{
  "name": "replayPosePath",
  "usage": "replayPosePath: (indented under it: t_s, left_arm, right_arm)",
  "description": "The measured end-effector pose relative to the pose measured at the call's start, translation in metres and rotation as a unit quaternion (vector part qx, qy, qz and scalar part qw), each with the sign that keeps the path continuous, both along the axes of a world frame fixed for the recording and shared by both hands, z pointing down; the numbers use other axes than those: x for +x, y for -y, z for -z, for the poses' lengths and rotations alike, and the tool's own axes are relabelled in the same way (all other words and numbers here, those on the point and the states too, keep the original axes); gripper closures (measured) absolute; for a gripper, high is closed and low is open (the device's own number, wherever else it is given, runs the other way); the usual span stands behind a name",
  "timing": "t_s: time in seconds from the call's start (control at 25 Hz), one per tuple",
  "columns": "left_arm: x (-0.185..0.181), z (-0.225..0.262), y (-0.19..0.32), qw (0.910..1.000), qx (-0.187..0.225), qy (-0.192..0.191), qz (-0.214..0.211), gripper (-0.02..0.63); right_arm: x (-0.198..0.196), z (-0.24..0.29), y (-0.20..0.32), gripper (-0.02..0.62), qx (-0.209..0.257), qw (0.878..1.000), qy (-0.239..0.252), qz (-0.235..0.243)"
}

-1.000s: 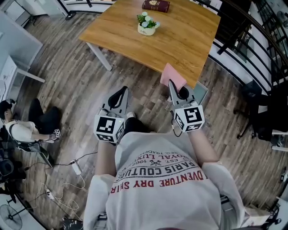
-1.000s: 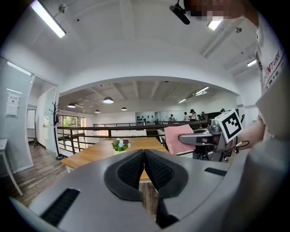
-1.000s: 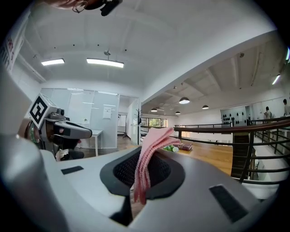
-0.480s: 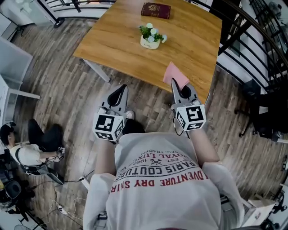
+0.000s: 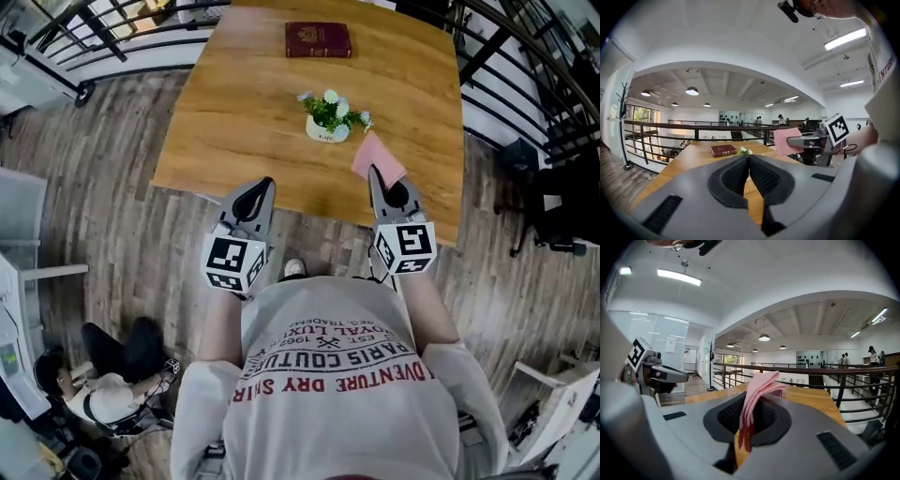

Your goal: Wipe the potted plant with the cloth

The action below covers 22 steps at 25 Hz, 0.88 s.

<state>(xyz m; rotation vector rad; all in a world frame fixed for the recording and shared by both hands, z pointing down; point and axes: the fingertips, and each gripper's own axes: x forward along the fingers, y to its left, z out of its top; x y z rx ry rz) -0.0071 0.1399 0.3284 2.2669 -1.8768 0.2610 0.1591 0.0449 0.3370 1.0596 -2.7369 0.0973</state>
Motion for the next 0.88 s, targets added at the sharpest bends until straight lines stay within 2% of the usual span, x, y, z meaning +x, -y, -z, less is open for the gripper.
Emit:
replayPosePath:
  t_s: [0.16, 0.48, 0.88]
  left_arm:
    - [-0.021, -0.012, 0.031, 0.9994, -0.015, -0.016, -0.026, 0.589]
    - [-0.019, -0.051, 0.089, 0.9961, -0.055, -0.021, -0.066, 0.589]
    - [-0.012, -0.107, 0.156, 0.9883, -0.127, -0.013, -0.083, 0.589]
  right_arm:
    - [-0.012, -0.009, 0.018, 0.558, -0.013, 0.999, -0.017, -0.030]
    - [0.006, -0.041, 0.075, 0.558, -0.042, 0.995, -0.042, -0.081]
    - [0.029, -0.103, 0.155, 0.558, -0.102, 0.986, -0.088, -0.099]
